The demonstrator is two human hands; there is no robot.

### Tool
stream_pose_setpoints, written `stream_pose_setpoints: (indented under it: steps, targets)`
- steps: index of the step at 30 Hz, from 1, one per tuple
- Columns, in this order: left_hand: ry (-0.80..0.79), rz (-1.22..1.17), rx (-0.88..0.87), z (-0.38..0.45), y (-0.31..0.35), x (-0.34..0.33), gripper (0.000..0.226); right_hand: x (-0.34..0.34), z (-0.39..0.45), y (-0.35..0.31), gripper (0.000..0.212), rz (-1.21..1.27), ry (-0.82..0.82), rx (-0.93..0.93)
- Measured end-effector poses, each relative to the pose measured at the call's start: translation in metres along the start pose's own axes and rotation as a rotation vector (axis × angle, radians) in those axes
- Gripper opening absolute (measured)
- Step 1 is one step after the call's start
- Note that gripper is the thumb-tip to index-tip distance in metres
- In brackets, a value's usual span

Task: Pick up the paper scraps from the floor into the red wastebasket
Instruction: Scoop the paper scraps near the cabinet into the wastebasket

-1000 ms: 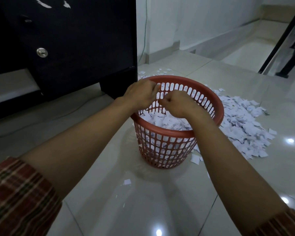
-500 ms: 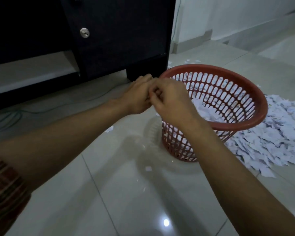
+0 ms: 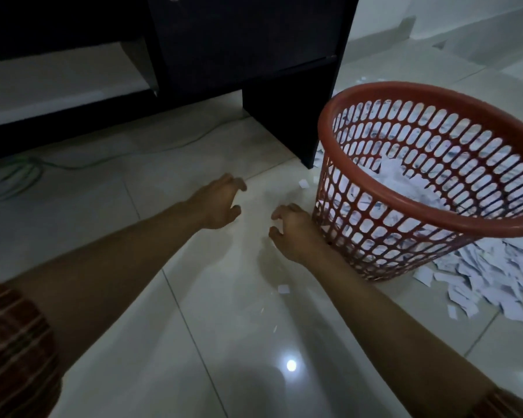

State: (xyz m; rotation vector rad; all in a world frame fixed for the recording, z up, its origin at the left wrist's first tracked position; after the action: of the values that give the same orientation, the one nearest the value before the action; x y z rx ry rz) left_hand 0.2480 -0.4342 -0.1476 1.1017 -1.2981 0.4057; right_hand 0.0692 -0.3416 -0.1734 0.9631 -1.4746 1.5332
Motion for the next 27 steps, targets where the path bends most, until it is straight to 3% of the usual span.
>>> stream_pose_setpoints:
  steps: [7, 14, 19, 22, 27]
  targets:
    - [-0.111, -0.075, 0.231, -0.002, -0.055, -0.054, 0.068, -0.045, 0.068, 0.017, 0.060, -0.177, -0.117, -0.230]
    - [-0.094, -0.019, 0.395, 0.013, -0.074, -0.060, 0.081, -0.063, 0.115, 0.031, 0.084, -0.201, -0.086, -0.519]
    - [-0.169, -0.021, 0.412, 0.008, -0.086, -0.079, 0.091, -0.073, 0.126, 0.040, 0.104, -0.222, -0.071, -0.611]
    - [-0.145, 0.053, 0.390, 0.007, -0.087, -0.084, 0.091, -0.073, 0.132, 0.043, 0.108, -0.238, -0.088, -0.620]
    - [-0.156, 0.125, 0.345, 0.005, -0.078, -0.088, 0.087, -0.079, 0.126, 0.047, 0.095, -0.201, -0.204, -0.611]
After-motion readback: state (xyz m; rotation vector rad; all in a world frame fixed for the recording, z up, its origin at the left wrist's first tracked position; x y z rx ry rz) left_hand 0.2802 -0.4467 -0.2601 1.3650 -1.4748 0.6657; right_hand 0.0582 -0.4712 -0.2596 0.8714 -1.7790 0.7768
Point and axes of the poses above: each hand's wrist, its own z-axis towards the middle knuckle, its own x-axis out of the back of the hand, y = z × x, the point moved 1 cm from there along z, towards the middle knuckle, and after that the axes turned 6 degrees about -z, right-handed, at the moved point
